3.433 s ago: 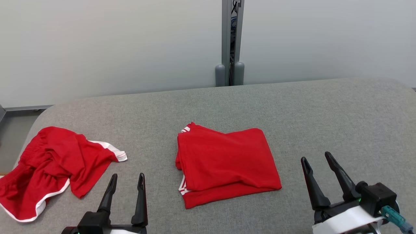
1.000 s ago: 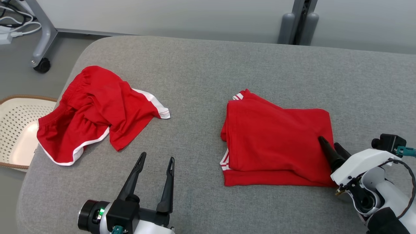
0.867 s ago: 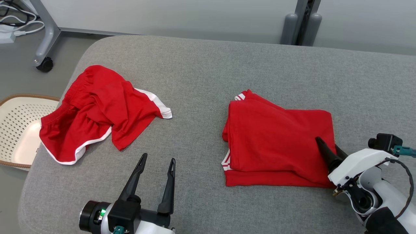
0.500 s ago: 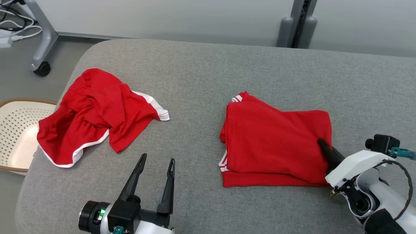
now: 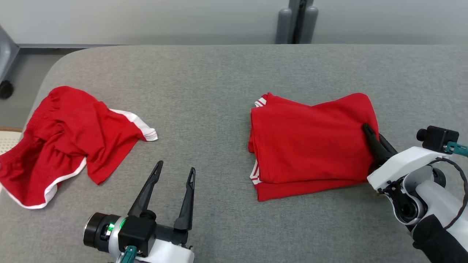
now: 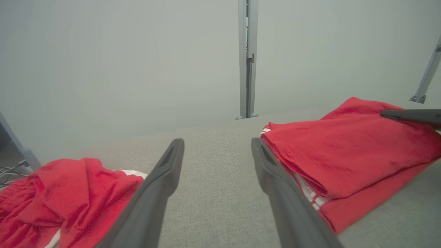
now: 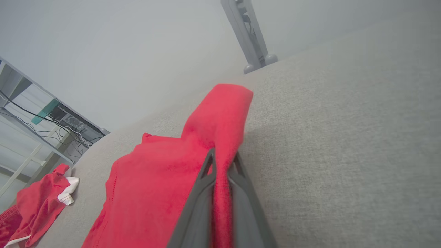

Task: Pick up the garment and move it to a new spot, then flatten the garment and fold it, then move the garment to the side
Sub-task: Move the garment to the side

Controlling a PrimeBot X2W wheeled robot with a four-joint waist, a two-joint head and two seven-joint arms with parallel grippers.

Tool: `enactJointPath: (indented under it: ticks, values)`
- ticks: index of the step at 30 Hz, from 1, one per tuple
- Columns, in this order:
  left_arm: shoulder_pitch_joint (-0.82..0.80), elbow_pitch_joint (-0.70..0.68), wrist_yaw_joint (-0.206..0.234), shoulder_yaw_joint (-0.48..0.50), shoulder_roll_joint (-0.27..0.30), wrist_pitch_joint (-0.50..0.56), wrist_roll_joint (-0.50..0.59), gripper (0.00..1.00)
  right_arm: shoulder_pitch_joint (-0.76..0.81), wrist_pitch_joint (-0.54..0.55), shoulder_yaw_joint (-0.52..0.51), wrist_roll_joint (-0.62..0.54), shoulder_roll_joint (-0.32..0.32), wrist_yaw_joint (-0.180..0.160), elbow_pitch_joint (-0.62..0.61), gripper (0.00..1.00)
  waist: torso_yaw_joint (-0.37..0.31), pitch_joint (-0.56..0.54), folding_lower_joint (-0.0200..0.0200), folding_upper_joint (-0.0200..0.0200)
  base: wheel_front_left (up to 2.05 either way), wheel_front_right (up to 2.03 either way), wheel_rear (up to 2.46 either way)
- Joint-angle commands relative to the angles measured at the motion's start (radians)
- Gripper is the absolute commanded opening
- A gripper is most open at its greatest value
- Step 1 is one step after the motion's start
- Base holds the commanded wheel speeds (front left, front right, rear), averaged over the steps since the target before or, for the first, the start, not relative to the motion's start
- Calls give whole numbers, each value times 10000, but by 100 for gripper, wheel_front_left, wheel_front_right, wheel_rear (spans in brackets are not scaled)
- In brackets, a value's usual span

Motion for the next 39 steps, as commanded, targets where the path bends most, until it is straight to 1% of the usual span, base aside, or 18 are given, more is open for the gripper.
enactJointPath:
  ticks: [1,4,7,8,17,18,24,32,34,36,37,39]
  values:
    - [-264,-40,-89,40,55,-35,87,100,-166,-113,-13,-88,-94,1,-21,0,-441,65,0,0,0,0,0]
    - [-401,-68,-168,48,122,-35,180,100,-311,-165,21,-277,-115,1,-93,0,-897,126,0,0,0,0,0]
    - [-570,-101,-222,81,193,-35,259,100,-441,-162,-354,-566,-102,1,-273,0,-1373,192,0,0,0,0,0]
    - [-570,-101,-222,81,193,-35,259,100,-441,-162,-354,-566,-102,1,-273,0,-1373,192,0,0,0,0,0]
    - [-976,-143,-350,48,321,-35,388,100,-116,-150,-1283,-1529,319,1,-655,0,-2850,402,0,0,0,0,0]
    - [-1045,-127,-384,27,353,-35,425,100,-53,-149,-1421,-1649,415,1,-717,0,-3138,449,0,0,0,0,0]
    - [-1112,-77,-414,-13,470,-35,448,100,50,-150,-1721,-1924,573,1,-807,0,-3852,548,0,0,0,0,0]
    - [-1244,-104,-402,-81,553,-35,480,100,52,-151,-1997,-2261,664,1,-844,0,-4385,680,0,0,0,0,0]
    - [-1398,-224,-439,-162,623,-35,549,100,-237,-151,-2238,-2854,704,1,-834,0,-4477,921,0,0,0,0,0]
    - [-1537,-358,-463,-212,664,-35,584,100,-389,-151,-2372,-3193,697,1,-746,0,-4456,1088,0,0,0,0,0]
    - [-1854,-572,-581,-351,742,-35,655,100,-950,-151,-2495,-4064,517,1,-643,0,-4290,1502,0,0,0,0,0]
    - [-2066,-697,-647,-448,784,-35,699,100,-1211,-151,-2581,-4488,410,1,-725,0,-4161,1736,0,0,0,0,0]
